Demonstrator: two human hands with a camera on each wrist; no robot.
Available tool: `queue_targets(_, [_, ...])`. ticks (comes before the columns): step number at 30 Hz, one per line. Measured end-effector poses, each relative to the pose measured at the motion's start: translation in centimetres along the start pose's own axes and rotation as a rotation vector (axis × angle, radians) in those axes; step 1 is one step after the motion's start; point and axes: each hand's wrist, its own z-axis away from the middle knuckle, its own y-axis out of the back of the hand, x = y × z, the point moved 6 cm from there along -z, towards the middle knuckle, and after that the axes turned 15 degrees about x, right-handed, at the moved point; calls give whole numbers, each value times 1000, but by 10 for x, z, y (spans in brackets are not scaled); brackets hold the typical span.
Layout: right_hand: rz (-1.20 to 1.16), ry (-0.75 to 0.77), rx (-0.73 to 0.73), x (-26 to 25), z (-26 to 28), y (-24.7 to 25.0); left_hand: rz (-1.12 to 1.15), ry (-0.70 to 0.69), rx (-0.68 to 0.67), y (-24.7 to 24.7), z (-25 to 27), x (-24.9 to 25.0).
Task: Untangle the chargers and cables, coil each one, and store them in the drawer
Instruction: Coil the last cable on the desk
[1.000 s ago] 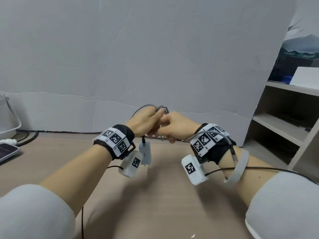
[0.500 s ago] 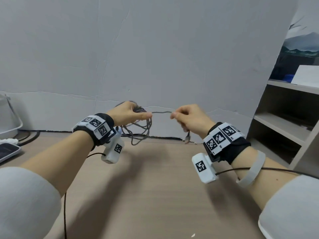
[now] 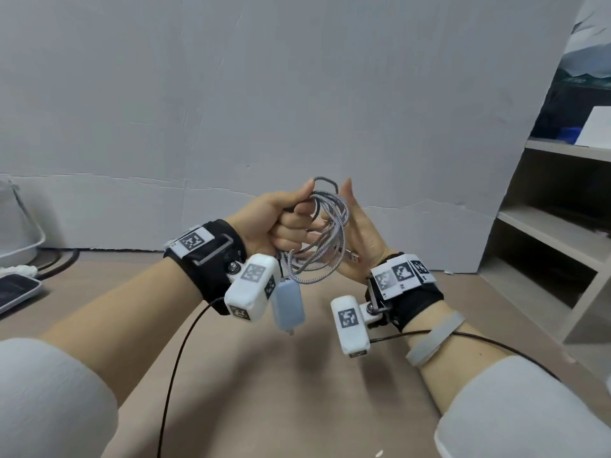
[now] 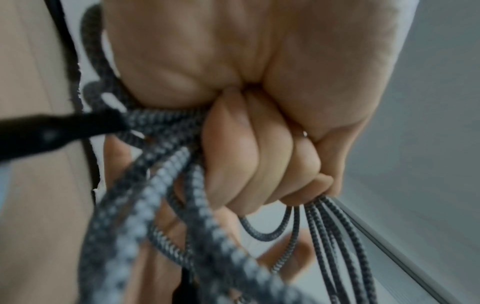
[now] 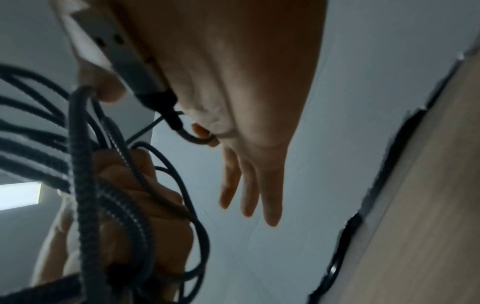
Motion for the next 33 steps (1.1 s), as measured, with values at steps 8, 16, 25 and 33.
queue_targets(8, [-156, -8, -139, 8, -5, 10, -35, 47, 90, 12, -19, -10])
queue_targets(16, [53, 27, 73, 26, -16, 41, -74, 172, 321, 33, -36, -27])
queue_targets(25, [257, 212, 346, 33, -25, 58, 153, 268, 305, 51, -34, -43])
queue_targets(33, [465, 314, 401, 35, -32, 57, 108, 172, 360, 59, -29, -44])
